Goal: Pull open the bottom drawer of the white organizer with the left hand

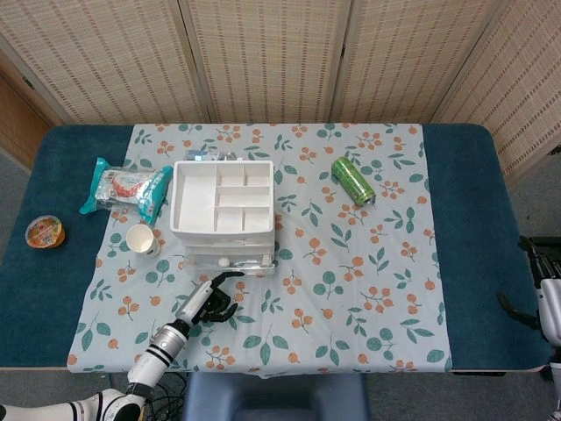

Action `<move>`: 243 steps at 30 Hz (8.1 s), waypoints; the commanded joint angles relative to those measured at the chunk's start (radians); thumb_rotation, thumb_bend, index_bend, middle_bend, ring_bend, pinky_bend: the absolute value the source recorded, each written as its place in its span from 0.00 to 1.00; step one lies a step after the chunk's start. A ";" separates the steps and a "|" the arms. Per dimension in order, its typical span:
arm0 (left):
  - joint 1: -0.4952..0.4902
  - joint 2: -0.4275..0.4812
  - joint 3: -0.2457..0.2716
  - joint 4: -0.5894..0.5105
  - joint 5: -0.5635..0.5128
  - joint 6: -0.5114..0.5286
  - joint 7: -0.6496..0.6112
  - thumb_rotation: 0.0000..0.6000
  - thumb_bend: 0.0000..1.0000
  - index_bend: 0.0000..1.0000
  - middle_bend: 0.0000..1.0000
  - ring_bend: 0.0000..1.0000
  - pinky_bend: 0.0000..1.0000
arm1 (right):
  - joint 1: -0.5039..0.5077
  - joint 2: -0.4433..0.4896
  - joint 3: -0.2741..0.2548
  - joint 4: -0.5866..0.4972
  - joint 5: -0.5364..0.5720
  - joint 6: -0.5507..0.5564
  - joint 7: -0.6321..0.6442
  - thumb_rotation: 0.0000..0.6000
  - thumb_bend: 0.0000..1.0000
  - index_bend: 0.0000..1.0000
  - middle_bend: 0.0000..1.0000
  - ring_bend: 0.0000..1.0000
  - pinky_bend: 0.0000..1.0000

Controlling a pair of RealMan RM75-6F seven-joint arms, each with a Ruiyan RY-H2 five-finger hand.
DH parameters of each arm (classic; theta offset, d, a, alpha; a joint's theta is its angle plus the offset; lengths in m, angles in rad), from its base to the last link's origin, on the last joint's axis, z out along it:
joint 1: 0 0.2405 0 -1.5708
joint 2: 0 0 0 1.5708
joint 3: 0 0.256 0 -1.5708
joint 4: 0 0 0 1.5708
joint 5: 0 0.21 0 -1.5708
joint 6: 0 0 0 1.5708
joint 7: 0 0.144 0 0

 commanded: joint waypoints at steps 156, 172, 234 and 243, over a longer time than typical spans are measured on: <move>-0.424 0.398 0.170 0.124 0.610 0.000 0.635 1.00 0.14 0.31 0.91 0.97 1.00 | -0.017 0.044 0.000 -0.041 -0.003 0.029 -0.049 1.00 0.28 0.02 0.17 0.24 0.19; -0.467 0.395 0.191 0.094 0.580 -0.073 0.667 1.00 0.14 0.34 0.91 0.97 1.00 | -0.023 0.036 0.000 -0.021 0.009 0.028 -0.031 1.00 0.28 0.02 0.17 0.24 0.19; -0.586 0.441 0.220 0.007 0.528 -0.204 0.702 1.00 0.26 0.49 0.91 0.97 1.00 | -0.034 0.017 0.010 0.007 0.030 0.030 -0.011 1.00 0.28 0.02 0.17 0.24 0.19; -0.590 0.418 0.219 0.020 0.512 -0.230 0.725 1.00 0.26 0.44 0.91 0.97 1.00 | -0.036 0.017 0.010 0.011 0.034 0.027 -0.009 1.00 0.28 0.02 0.17 0.24 0.19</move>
